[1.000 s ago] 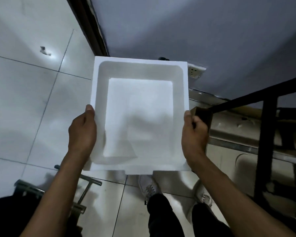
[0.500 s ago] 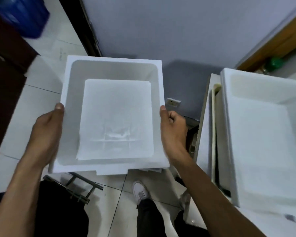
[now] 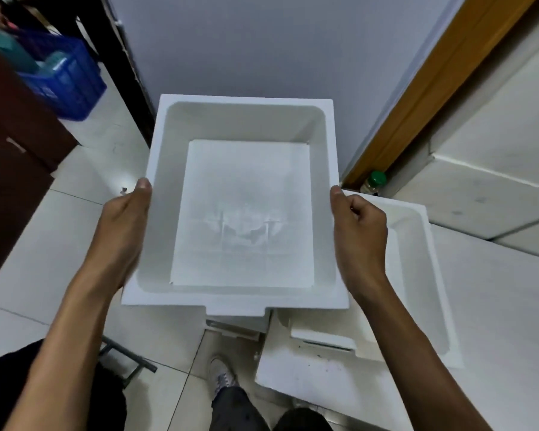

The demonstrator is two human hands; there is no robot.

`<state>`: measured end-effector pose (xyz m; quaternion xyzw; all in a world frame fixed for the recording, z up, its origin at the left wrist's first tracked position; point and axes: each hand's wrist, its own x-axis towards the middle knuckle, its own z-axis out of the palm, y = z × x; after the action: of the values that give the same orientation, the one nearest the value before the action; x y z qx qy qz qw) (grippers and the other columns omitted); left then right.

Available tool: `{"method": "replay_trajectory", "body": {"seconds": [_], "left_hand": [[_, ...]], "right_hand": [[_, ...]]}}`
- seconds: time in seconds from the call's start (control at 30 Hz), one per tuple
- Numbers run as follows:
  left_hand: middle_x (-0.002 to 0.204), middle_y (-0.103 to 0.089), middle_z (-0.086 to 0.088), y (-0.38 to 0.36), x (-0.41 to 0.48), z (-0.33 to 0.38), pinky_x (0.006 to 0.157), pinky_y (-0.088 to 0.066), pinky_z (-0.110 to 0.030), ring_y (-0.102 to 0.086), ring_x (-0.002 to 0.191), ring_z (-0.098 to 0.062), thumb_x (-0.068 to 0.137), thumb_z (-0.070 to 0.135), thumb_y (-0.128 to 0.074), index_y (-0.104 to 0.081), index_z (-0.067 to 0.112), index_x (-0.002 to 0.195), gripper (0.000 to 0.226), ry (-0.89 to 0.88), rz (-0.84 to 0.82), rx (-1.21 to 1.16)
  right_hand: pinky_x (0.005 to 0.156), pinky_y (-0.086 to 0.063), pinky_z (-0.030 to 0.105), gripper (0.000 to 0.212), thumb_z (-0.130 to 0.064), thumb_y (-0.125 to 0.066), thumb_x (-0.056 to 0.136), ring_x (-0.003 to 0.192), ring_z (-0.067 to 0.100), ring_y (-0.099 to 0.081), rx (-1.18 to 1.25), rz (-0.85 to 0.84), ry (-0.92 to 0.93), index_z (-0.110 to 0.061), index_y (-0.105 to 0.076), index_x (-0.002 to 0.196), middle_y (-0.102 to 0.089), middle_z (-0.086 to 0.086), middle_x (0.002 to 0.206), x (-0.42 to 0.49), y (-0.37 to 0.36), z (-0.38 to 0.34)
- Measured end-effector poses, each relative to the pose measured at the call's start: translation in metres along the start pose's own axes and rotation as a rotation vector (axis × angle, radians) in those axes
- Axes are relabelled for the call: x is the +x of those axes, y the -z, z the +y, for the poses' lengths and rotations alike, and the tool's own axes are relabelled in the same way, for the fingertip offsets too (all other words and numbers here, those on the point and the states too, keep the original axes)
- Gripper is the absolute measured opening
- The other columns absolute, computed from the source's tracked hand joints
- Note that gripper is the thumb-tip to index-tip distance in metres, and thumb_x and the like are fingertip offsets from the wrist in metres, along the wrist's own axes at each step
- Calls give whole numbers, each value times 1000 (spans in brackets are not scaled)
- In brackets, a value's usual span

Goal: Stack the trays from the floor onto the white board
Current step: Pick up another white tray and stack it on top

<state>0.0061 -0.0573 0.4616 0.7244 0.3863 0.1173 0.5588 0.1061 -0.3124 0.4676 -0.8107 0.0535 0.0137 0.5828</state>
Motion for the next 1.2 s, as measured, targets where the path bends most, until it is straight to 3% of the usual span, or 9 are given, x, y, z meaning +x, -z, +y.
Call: {"method": "replay_trajectory", "body": {"seconds": [0.2, 0.37, 0.57, 0.8, 0.93, 1.07, 1.13, 1.2], "left_hand": [[77, -68, 1, -60, -40, 28, 71, -49, -33, -64, 72, -20, 99, 52, -44, -64, 17, 77, 46, -33, -54, -37], [57, -56, 10, -108, -63, 26, 60, -37, -29, -51, 55, -10, 98, 52, -46, -58, 18, 61, 51, -57, -119, -24], [69, -52, -7, -161, -92, 26, 58, -33, -31, -46, 64, -19, 101, 47, -41, -53, 3, 72, 54, -65, -132, 17], [64, -39, -9, -194, -103, 10, 55, -25, -32, -35, 59, -19, 101, 46, -41, -40, 6, 69, 51, -33, -137, 113], [70, -53, -18, -198, -104, -7, 56, -34, -31, -44, 62, -20, 102, 43, -42, -53, -9, 81, 58, -31, -103, 188], [71, -59, -5, -199, -104, -22, 57, -38, -24, -53, 66, -19, 101, 36, -47, -57, 11, 81, 33, -115, -43, 256], [83, -64, -4, -201, -104, -30, 61, -40, -22, -57, 73, -12, 100, 33, -49, -60, 18, 94, 19, -135, -30, 241], [101, -65, -1, -203, -104, -34, 71, -43, -27, -58, 82, -10, 100, 32, -48, -61, 24, 114, 21, -107, -62, 191]], "right_hand": [[49, -24, 25, 53, -39, -57, 93, 45, 10, -24, -38, 86, -29, -20, -29, 52, -26, -8, 45, 5, 81, 7], [58, -30, 28, 49, -42, -57, 92, 53, 13, -31, -49, 126, -80, -3, -46, 64, -36, 1, 58, 11, 135, 29], [52, -28, 26, 49, -36, -58, 94, 47, 11, -28, -104, 154, -103, -19, -35, 54, -31, -5, 50, 22, 179, 57], [40, -27, 12, 40, -35, -58, 94, 43, 7, -32, -135, 132, -137, -11, -49, 62, -37, -2, 53, 33, 199, 95], [42, -30, 10, 38, -36, -59, 93, 44, 6, -35, -135, 104, -174, -6, -57, 69, -43, 0, 56, 32, 196, 115], [47, -36, 9, 31, -35, -60, 93, 48, 3, -46, -121, 134, -204, -9, -65, 77, -56, -1, 61, 25, 187, 132], [60, -43, 16, 19, -33, -63, 92, 60, 3, -55, -87, 171, -194, -15, -68, 87, -64, -1, 72, 22, 185, 137], [70, -47, 23, 15, -32, -64, 92, 79, 9, -63, -57, 174, -182, -23, -68, 103, -67, 0, 88, 23, 184, 140]]}}
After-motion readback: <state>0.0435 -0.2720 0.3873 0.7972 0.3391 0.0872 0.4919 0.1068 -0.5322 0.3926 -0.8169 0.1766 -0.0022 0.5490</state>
